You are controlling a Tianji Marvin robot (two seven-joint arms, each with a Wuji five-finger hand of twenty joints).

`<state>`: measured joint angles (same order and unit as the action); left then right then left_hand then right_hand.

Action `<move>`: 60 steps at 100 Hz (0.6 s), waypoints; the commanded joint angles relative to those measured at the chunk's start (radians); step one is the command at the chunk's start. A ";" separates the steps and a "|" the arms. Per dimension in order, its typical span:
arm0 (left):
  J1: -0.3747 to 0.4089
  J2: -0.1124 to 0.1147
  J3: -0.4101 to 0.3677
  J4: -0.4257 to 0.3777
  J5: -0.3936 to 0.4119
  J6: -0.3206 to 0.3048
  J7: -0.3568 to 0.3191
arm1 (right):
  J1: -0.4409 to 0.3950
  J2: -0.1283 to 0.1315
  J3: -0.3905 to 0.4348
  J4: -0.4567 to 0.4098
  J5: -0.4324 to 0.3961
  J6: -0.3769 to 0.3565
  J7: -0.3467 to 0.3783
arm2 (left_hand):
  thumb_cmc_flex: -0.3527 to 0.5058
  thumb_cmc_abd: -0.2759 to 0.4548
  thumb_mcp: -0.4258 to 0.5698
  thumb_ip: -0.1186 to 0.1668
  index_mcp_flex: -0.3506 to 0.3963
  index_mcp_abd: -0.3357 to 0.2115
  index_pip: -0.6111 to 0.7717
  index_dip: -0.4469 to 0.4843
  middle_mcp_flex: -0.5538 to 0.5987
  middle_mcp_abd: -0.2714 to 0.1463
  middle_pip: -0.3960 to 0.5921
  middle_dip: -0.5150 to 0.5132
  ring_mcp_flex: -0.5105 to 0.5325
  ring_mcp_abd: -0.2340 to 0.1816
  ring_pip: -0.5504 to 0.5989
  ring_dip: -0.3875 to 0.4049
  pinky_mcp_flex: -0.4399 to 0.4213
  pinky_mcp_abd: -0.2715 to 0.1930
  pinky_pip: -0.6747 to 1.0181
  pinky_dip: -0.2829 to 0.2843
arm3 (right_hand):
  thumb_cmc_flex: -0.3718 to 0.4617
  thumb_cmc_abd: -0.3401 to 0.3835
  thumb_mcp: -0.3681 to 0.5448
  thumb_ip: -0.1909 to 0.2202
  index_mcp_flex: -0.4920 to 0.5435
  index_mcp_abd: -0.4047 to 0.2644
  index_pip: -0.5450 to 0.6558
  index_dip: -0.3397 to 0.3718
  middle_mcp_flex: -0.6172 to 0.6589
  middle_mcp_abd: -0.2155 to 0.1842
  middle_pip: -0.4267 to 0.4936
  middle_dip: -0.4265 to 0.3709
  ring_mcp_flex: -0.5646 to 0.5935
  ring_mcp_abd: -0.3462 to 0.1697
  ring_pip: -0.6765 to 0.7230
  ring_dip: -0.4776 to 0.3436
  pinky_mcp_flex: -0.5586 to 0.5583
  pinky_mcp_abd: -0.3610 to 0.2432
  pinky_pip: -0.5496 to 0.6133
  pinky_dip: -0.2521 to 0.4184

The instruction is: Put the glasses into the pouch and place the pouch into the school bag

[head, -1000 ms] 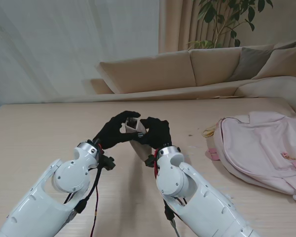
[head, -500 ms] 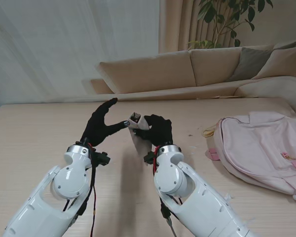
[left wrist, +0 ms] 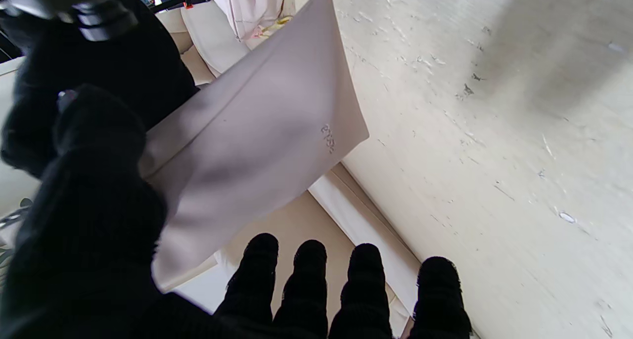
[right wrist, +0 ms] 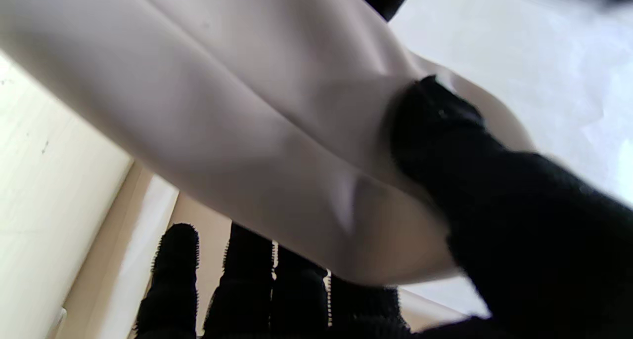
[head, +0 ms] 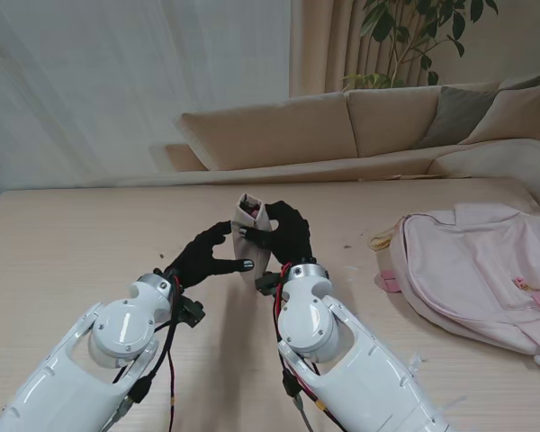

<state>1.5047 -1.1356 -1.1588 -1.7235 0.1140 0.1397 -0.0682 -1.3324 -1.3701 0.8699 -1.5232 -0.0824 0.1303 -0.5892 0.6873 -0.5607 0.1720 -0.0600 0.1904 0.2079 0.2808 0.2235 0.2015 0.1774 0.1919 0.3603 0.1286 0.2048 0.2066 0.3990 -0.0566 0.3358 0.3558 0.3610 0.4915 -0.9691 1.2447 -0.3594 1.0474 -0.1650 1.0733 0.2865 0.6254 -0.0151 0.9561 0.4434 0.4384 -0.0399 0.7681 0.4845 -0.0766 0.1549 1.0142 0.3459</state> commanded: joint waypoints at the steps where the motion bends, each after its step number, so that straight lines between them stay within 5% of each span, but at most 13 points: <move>1: -0.007 -0.016 0.007 0.013 -0.015 -0.002 -0.008 | -0.012 -0.008 -0.002 -0.023 0.007 -0.007 0.016 | -0.029 -0.045 0.023 -0.001 -0.036 0.004 -0.016 -0.010 -0.039 0.000 -0.015 -0.014 -0.024 -0.004 -0.022 -0.011 0.003 -0.009 -0.047 -0.002 | 0.048 -0.006 0.084 -0.008 0.091 -0.205 0.045 -0.015 -0.031 -0.057 -0.009 0.010 -0.043 -0.050 -0.004 -0.011 -0.011 -0.039 -0.015 -0.012; 9: -0.023 -0.025 0.026 0.036 -0.045 -0.023 0.011 | -0.015 -0.003 -0.006 -0.025 0.004 -0.014 0.033 | -0.029 -0.056 0.035 -0.002 -0.033 -0.008 -0.012 -0.005 -0.034 -0.008 -0.009 -0.008 -0.021 -0.007 -0.019 -0.009 0.007 -0.012 -0.056 0.002 | 0.041 -0.008 0.087 -0.012 0.092 -0.209 0.051 -0.029 -0.035 -0.068 -0.014 0.010 -0.050 -0.056 -0.016 -0.017 -0.010 -0.041 -0.033 -0.009; 13: -0.029 -0.027 0.032 0.043 -0.055 -0.033 0.012 | -0.016 -0.003 -0.008 -0.023 0.003 -0.016 0.034 | -0.078 -0.086 0.150 -0.022 -0.034 -0.014 -0.009 0.020 -0.034 -0.013 -0.008 0.002 -0.020 -0.009 -0.019 -0.005 0.014 -0.014 -0.090 0.040 | 0.041 -0.010 0.087 -0.012 0.092 -0.210 0.051 -0.031 -0.037 -0.069 -0.014 0.010 -0.049 -0.057 -0.017 -0.017 -0.010 -0.041 -0.035 -0.008; 35: -0.059 -0.041 0.073 0.082 -0.079 -0.079 0.044 | -0.020 -0.004 -0.014 -0.018 0.016 -0.018 0.040 | -0.071 -0.110 0.195 -0.020 -0.037 -0.060 0.057 0.094 -0.023 -0.062 0.039 0.049 0.016 -0.015 0.018 0.019 0.028 -0.012 -0.087 0.040 | 0.044 -0.021 0.089 -0.014 0.095 -0.208 0.051 -0.052 -0.045 -0.088 -0.010 0.013 -0.055 -0.068 -0.021 -0.019 -0.009 -0.043 -0.048 -0.001; 60: -0.093 -0.067 0.116 0.132 -0.136 -0.103 0.096 | -0.021 -0.010 -0.022 -0.009 0.027 -0.011 0.034 | -0.013 -0.091 0.235 0.014 -0.025 -0.120 0.391 0.338 0.080 -0.101 0.243 0.160 0.105 -0.017 0.113 0.079 0.024 -0.004 0.013 0.032 | 0.046 -0.040 0.093 -0.018 0.096 -0.195 0.044 -0.094 -0.043 -0.102 -0.006 0.015 -0.058 -0.069 -0.022 -0.020 -0.009 -0.046 -0.062 0.006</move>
<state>1.4120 -1.1822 -1.0508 -1.5867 -0.0231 0.0459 0.0403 -1.3504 -1.3709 0.8567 -1.5344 -0.0475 0.1179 -0.5711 0.6654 -0.6249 0.3748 -0.0600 0.1407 0.1849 0.5349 0.4725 0.2332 0.1144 0.3857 0.4889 0.1988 0.2046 0.2811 0.4507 -0.0283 0.3358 0.3183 0.3867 0.4914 -1.0015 1.2488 -0.3594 1.0586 -0.1902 1.0732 0.2097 0.6136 -0.0622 0.9544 0.4455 0.3768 -0.0588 0.7448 0.4716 -0.0775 0.1516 0.9690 0.3457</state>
